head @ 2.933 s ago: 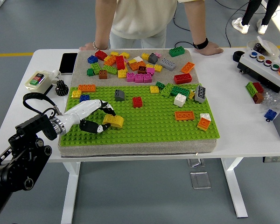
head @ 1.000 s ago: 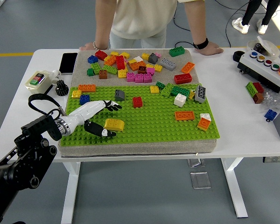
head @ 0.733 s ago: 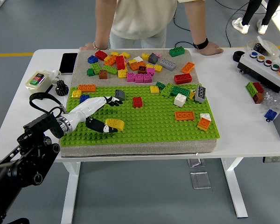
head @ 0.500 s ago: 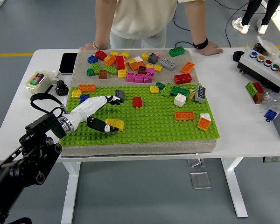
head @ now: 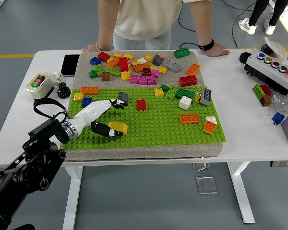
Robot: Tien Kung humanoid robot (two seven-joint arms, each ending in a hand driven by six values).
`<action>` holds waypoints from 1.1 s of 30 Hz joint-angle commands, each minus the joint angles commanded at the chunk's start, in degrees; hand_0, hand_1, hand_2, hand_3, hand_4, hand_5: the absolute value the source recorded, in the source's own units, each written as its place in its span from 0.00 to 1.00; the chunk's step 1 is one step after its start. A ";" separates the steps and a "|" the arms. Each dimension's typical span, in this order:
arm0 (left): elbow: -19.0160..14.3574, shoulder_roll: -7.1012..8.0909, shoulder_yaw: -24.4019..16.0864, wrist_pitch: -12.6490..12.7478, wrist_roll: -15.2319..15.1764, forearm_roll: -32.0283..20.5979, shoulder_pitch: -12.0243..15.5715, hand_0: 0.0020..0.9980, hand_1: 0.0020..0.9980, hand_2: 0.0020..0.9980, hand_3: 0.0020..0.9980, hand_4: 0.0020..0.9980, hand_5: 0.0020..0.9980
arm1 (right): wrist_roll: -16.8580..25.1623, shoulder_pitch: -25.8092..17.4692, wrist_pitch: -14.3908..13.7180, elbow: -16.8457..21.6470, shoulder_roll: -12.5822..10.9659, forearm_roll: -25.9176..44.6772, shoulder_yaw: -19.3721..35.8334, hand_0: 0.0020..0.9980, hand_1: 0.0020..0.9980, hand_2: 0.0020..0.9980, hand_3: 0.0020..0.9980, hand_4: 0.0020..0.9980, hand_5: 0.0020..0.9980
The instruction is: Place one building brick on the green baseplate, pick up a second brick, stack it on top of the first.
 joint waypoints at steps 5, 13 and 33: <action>0.40 -0.13 -0.06 0.16 -0.10 0.00 -0.03 0.84 0.79 0.78 0.82 1.00 0.19 | 0.03 -0.04 0.02 0.00 0.08 -0.01 -0.08 0.73 0.64 0.69 0.62 0.92 0.48; 1.02 -0.32 -0.23 0.77 -0.23 0.00 -0.17 0.84 0.79 0.78 0.82 1.00 0.19 | -0.05 -0.09 -0.03 0.00 0.11 -0.04 -0.24 0.73 0.64 0.69 0.62 0.92 0.48; 2.17 -0.77 -0.41 1.24 -0.15 0.00 -0.90 0.84 0.79 0.78 0.81 1.00 0.18 | -0.19 -0.11 -0.06 0.00 0.27 -0.08 -0.39 0.73 0.64 0.69 0.62 0.92 0.48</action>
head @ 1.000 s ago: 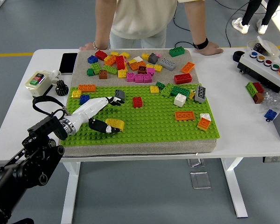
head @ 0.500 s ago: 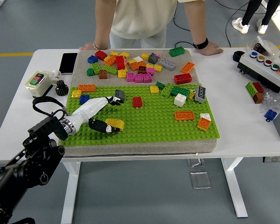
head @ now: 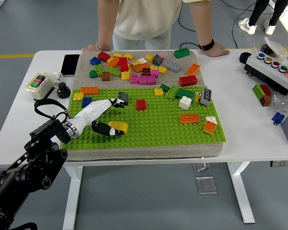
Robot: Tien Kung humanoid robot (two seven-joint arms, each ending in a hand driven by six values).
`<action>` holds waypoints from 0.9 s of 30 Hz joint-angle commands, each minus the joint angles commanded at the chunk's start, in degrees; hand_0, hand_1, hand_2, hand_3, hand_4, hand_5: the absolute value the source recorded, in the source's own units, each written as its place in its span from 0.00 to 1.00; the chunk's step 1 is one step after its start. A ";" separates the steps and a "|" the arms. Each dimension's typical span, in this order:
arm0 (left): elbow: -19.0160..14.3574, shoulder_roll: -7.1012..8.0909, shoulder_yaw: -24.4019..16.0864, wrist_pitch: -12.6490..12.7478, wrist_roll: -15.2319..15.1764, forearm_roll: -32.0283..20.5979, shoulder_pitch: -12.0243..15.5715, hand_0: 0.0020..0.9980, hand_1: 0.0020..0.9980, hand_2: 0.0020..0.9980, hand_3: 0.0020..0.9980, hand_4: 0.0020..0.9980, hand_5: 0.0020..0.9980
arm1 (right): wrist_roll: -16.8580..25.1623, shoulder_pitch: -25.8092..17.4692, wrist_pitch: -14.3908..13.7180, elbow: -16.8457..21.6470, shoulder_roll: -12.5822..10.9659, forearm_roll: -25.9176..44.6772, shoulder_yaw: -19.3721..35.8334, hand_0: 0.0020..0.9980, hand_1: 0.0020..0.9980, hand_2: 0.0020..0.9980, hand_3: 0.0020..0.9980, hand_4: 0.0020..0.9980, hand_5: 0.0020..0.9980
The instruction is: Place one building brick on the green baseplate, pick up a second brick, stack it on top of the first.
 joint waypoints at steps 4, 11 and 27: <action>0.24 -0.08 -0.03 -0.01 0.01 0.00 -0.32 0.84 0.78 0.78 0.81 1.00 0.18 | 0.02 0.10 -0.03 0.00 0.00 0.06 0.01 0.73 0.64 0.69 0.62 0.92 0.48; 0.38 -0.19 -0.05 -0.18 0.02 0.00 -0.55 0.84 0.78 0.78 0.81 1.00 0.17 | 0.01 0.08 -0.01 0.00 -0.02 0.09 0.14 0.73 0.64 0.69 0.62 0.92 0.48; -4.00 0.53 0.87 -3.82 0.47 0.00 0.71 0.84 0.79 0.78 0.80 1.00 0.18 | 0.26 0.05 0.02 0.00 -0.15 0.04 0.43 0.73 0.64 0.69 0.62 0.92 0.48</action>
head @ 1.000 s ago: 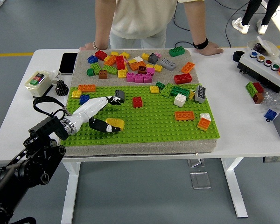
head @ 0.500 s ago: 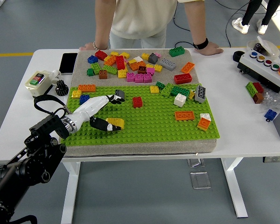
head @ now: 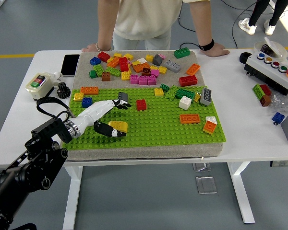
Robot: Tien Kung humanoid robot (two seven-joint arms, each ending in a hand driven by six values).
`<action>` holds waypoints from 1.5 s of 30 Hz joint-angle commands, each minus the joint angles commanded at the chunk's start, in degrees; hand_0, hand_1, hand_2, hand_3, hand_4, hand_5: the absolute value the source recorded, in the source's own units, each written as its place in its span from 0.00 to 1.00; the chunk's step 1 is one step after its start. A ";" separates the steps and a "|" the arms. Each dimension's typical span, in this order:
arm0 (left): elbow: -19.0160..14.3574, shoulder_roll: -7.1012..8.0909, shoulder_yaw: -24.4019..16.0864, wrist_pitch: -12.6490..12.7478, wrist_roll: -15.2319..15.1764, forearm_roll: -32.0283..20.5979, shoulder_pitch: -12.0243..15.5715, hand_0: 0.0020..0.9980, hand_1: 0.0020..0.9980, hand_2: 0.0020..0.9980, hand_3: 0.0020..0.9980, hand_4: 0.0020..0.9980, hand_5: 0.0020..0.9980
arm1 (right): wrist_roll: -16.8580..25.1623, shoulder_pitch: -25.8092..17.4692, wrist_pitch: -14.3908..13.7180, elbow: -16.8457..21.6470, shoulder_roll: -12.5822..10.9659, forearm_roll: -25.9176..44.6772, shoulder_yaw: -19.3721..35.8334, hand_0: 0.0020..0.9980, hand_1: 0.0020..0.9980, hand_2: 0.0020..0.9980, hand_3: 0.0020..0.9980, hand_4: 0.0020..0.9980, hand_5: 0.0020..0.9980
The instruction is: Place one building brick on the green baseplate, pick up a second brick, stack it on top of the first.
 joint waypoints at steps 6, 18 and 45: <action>-0.85 0.12 0.24 -0.25 0.31 0.00 -0.01 0.84 0.79 0.78 0.80 1.00 0.18 | -0.02 -0.05 0.02 0.00 -0.02 0.01 0.02 0.73 0.64 0.69 0.62 0.92 0.48; 0.94 -0.42 1.03 1.09 0.47 0.00 -1.39 0.86 0.80 0.78 0.79 1.00 0.20 | -0.12 -0.14 0.12 0.00 -0.06 -0.02 -0.11 0.73 0.64 0.68 0.62 0.92 0.48; 6.21 -0.76 3.23 4.91 1.55 0.00 -5.58 0.88 0.80 0.78 0.79 1.00 0.22 | -0.19 0.12 0.02 0.00 -0.07 -0.23 -0.53 0.73 0.64 0.69 0.62 0.92 0.48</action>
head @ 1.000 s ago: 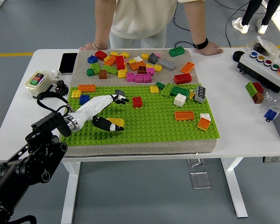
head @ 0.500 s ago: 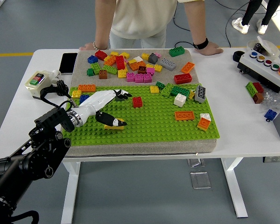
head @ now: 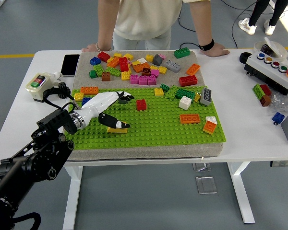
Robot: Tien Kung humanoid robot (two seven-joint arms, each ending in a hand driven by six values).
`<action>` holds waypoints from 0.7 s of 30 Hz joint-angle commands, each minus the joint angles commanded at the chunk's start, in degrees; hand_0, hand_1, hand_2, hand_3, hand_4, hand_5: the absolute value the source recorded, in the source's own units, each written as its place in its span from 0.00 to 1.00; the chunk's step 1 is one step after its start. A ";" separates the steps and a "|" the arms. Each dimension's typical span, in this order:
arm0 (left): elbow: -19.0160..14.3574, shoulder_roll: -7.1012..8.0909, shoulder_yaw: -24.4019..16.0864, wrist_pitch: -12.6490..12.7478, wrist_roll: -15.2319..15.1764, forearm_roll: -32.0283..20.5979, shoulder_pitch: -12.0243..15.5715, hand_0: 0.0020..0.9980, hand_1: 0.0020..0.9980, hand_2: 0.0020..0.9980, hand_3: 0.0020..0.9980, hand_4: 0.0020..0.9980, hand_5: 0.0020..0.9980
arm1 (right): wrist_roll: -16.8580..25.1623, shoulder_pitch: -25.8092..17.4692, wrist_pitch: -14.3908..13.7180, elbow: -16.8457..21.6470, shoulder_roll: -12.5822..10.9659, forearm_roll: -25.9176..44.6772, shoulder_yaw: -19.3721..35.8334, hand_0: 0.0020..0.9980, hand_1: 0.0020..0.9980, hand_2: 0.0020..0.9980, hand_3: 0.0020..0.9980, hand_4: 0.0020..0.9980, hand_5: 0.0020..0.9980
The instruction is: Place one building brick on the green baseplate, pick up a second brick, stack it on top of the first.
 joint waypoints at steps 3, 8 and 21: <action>0.16 0.00 -0.01 0.08 0.01 0.00 -0.03 0.88 0.80 0.78 0.79 1.00 0.23 | -0.01 -0.01 0.03 0.00 0.00 0.01 0.07 0.73 0.64 0.69 0.62 0.92 0.48; 0.48 0.00 -0.02 0.29 -0.02 0.00 -0.05 0.88 0.80 0.78 0.79 1.00 0.23 | 0.09 0.08 0.01 0.00 0.03 0.00 0.19 0.73 0.64 0.69 0.62 0.92 0.48; 1.21 0.00 -0.15 0.84 -0.24 0.00 0.07 0.88 0.80 0.78 0.79 1.00 0.26 | 0.10 -0.01 0.10 0.00 -0.04 0.02 0.45 0.73 0.64 0.69 0.62 0.92 0.48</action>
